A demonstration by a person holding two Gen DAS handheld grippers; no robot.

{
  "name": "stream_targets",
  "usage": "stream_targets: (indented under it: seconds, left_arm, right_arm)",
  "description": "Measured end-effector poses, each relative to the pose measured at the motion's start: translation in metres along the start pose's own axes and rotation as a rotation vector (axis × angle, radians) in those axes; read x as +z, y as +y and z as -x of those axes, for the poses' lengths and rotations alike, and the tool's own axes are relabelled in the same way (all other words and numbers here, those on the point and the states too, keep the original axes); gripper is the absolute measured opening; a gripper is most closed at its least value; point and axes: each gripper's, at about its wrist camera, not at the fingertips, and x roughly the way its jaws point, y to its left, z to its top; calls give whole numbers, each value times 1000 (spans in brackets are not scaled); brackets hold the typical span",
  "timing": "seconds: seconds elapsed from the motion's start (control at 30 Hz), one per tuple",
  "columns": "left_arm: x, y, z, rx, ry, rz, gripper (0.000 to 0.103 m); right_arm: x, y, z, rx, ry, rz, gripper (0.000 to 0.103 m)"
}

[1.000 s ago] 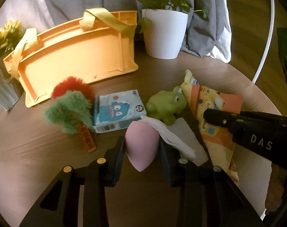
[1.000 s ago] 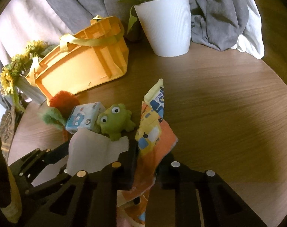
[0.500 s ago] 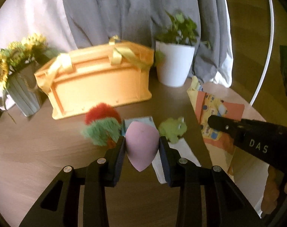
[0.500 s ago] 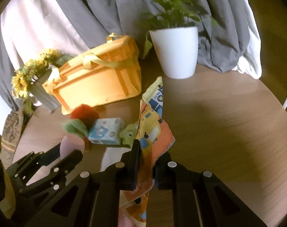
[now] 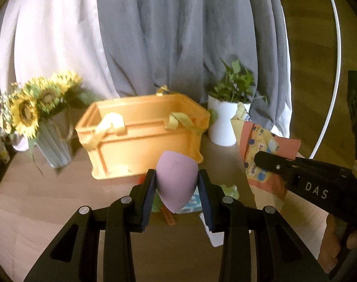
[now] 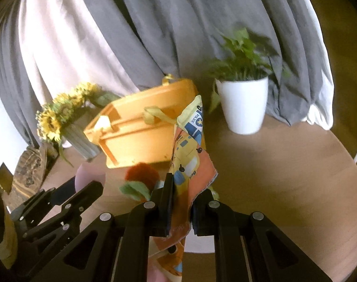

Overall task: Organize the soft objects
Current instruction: 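Carry the sponge and the cloth with both tools over the orange crate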

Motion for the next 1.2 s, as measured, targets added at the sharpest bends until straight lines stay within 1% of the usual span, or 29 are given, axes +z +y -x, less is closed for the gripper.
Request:
stream_targets:
  seconds: [0.23,0.6,0.9,1.2]
  left_arm:
    - [14,25,19,16,-53,3,35]
    - [32,59,31,31,-111,-16,35]
    - [53,82,26,31,-165,-34,35]
    - [75,99,9,28,-189,-43,35]
  right_arm:
    - [16,32,7,21,-47,23,14]
    - [33,72,5,43,-99,45,14]
    - [49,93,-4,44,-144,41,14]
    - [70,102,-23,49,-154,14,14]
